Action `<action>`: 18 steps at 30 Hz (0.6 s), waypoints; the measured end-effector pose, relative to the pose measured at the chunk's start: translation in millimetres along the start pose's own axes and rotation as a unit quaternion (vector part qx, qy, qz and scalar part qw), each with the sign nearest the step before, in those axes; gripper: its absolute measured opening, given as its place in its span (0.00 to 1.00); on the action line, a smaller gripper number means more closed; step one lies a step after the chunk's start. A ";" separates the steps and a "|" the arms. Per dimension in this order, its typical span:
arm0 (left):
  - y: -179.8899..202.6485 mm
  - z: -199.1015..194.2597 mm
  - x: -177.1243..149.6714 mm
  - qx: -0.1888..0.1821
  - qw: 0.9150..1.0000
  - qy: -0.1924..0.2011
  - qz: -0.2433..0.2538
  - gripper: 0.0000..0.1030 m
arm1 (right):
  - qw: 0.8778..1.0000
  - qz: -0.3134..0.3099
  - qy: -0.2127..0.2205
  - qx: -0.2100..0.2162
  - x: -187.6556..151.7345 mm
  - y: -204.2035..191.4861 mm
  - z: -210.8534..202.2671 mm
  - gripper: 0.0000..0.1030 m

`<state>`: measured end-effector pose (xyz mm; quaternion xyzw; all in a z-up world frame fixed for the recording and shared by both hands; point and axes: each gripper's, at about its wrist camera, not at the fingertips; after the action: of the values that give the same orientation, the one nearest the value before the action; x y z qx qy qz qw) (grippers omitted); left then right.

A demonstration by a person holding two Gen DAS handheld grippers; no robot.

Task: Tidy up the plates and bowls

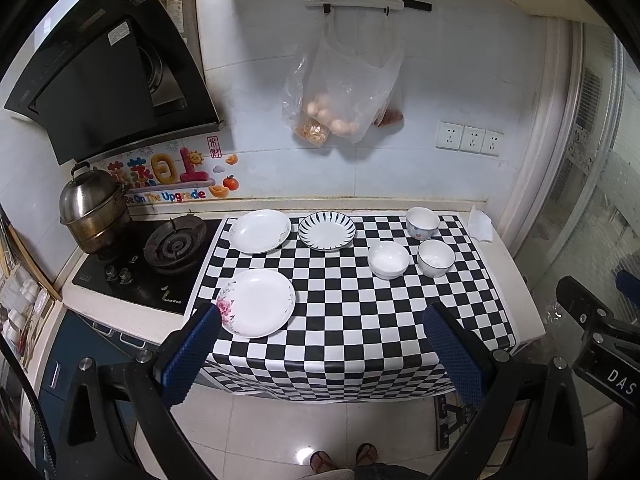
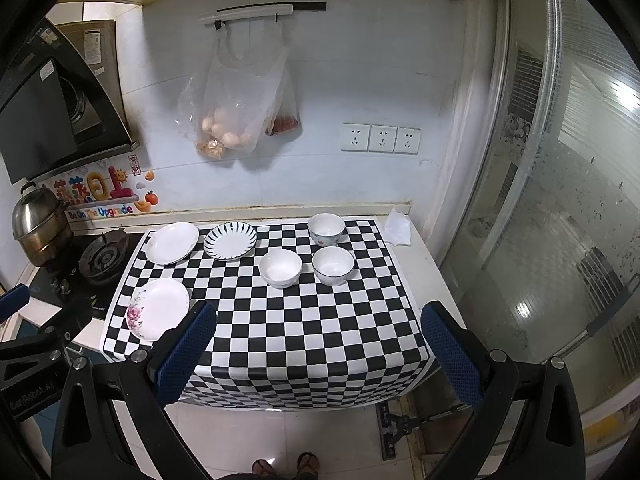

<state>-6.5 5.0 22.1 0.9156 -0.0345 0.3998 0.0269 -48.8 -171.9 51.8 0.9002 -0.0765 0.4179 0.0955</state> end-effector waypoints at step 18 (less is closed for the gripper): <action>0.6 2.0 3.4 0.010 1.000 -0.001 -0.006 1.00 | 1.000 0.002 -0.006 0.016 9.5 8.1 7.9 1.00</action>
<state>-2.8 4.1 23.2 0.9165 -0.0247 0.3987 0.0198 -38.7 -182.1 55.0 0.9039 -0.0720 0.4141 0.0800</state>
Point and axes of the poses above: each gripper's, at about its wrist camera, not at the fingertips, and z roughly the way its jaws point, y to its right, x to its top, and after that the axes turned 4 degrees about -x, right-handed
